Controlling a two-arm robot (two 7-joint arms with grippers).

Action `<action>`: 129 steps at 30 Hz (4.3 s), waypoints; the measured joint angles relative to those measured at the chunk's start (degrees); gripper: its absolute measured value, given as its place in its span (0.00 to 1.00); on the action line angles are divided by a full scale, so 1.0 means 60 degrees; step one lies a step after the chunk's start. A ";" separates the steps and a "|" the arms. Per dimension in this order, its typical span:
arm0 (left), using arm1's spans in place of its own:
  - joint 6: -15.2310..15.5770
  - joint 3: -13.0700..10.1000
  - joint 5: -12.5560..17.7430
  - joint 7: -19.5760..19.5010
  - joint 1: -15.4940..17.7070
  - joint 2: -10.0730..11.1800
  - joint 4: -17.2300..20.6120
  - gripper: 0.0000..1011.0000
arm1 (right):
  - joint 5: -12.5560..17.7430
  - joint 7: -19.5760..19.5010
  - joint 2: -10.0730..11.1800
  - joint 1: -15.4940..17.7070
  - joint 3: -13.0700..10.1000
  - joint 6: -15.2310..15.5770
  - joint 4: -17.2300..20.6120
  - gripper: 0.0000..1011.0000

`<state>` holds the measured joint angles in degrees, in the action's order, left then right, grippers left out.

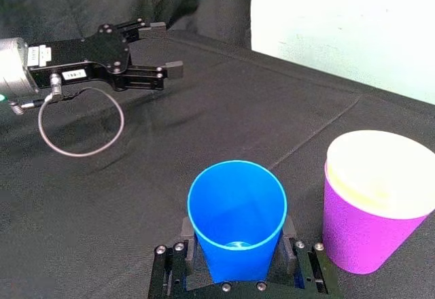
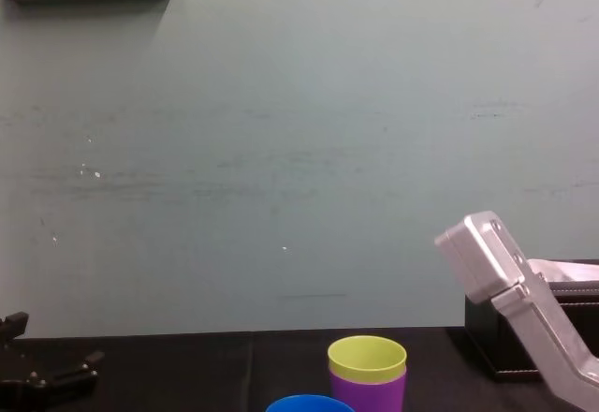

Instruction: Stack the three plastic cups sequentially using one hand.

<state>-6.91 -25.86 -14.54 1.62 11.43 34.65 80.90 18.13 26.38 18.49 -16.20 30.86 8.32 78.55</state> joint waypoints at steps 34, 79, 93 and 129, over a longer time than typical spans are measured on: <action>0.0000 0.0001 -0.0001 0.0000 0.0000 0.0000 0.0000 1.00 | 0.1096 -0.0142 0.1227 -0.0773 -0.0694 0.1612 0.2549 0.71; 0.0000 0.0000 -0.0001 0.0000 0.0000 0.0000 0.0000 1.00 | 0.0303 -0.0344 0.0345 -0.1611 -0.0425 0.0920 0.0142 0.71; 0.0000 0.0000 0.0000 0.0000 0.0000 0.0000 0.0000 1.00 | 0.0229 -0.0392 0.0202 -0.1537 -0.0545 0.0966 -0.0126 0.71; 0.0000 0.0001 -0.0001 0.0000 0.0000 0.0000 0.0000 1.00 | 0.0245 -0.0409 0.0242 -0.1462 -0.0582 0.0868 -0.0004 0.99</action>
<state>-6.91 -25.86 -14.55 1.62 11.43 34.65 80.90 19.60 23.93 19.94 -24.98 27.37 13.53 78.53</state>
